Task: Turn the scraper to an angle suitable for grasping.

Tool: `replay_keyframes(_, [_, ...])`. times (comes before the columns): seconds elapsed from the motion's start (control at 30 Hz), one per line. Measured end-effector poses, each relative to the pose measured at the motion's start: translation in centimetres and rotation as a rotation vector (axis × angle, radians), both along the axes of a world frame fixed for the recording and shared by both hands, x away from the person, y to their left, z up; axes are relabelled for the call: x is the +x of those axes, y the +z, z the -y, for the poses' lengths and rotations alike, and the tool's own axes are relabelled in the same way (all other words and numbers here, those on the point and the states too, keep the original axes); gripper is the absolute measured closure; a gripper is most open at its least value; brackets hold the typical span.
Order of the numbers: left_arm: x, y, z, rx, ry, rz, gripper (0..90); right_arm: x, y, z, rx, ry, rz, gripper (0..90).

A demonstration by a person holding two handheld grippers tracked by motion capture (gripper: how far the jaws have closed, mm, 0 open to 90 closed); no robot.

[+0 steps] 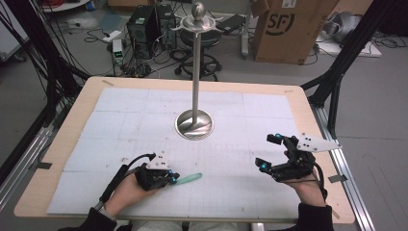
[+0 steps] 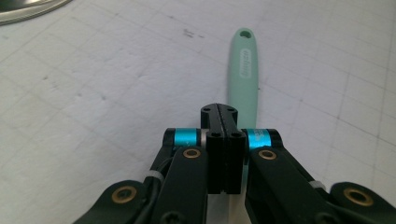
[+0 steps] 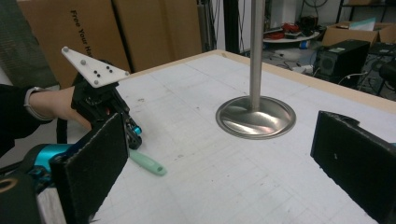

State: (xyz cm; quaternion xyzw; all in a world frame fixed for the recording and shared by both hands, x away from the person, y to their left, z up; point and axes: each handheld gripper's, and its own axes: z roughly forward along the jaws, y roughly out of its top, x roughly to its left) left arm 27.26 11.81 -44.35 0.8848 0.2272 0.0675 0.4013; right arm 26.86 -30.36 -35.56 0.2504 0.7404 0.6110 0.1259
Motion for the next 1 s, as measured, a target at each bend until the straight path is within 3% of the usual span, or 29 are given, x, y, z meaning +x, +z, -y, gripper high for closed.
replay_keyframes(0.3, [-0.1, 0.2, 0.2, 0.012, -0.011, 0.023, 90.0, -0.1, 0.1, -0.3, -0.003, 0.009, 0.006, 3.2])
replay_keyframes(0.4, [-0.1, 0.6, 0.0, -0.005, -0.017, 0.029, 90.0, -0.1, 0.1, -0.2, -0.001, 0.007, 0.003, 3.1])
replay_keyframes(0.53, [0.1, 2.2, -1.1, -0.072, -0.003, 0.032, 89.7, -0.2, 0.2, 0.1, 0.003, 0.002, 0.007, 3.2])
replay_keyframes(0.57, [0.1, 2.2, -1.1, -0.072, -0.003, 0.032, 89.7, -0.2, 0.2, 0.1, 0.003, 0.002, 0.007, 3.2])
replay_keyframes(0.63, [0.1, 2.7, -1.6, -0.128, -0.003, 0.02, 89.6, -0.3, 0.2, 0.3, 0.005, -0.004, 0.011, 3.2])
replay_keyframes(0.7, [0.2, 3.0, -2.0, -0.153, 0.004, 0.011, 89.6, -0.3, 0.2, 0.3, 0.005, -0.006, 0.009, 3.2])
replay_keyframes(0.87, [0.1, 4.3, -3.0, -0.196, 0.015, 0.036, 77.5, -0.3, 0.3, 0.4, 0.005, -0.009, 0.014, 3.2])
replay_keyframes(0.9, [0.0, 5.0, -3.4, -0.219, 0.022, 0.051, 77.5, -0.3, 0.3, 0.4, 0.005, -0.009, 0.014, 3.2])
replay_keyframes(0.93, [-0.2, 5.6, -3.7, -0.244, 0.033, 0.061, 69.1, -0.2, 0.2, 0.4, 0.005, -0.011, 0.01, 3.2])
replay_keyframes(0.97, [-0.3, 6.3, -4.0, -0.267, 0.037, 0.071, 66.2, -0.2, 0.2, 0.4, 0.006, -0.011, 0.004, 3.2])
replay_keyframes(1.0, [-0.4, 6.9, -4.4, -0.283, 0.034, 0.064, 66.2, -0.2, 0.2, 0.4, 0.006, -0.011, 0.004, 3.2])
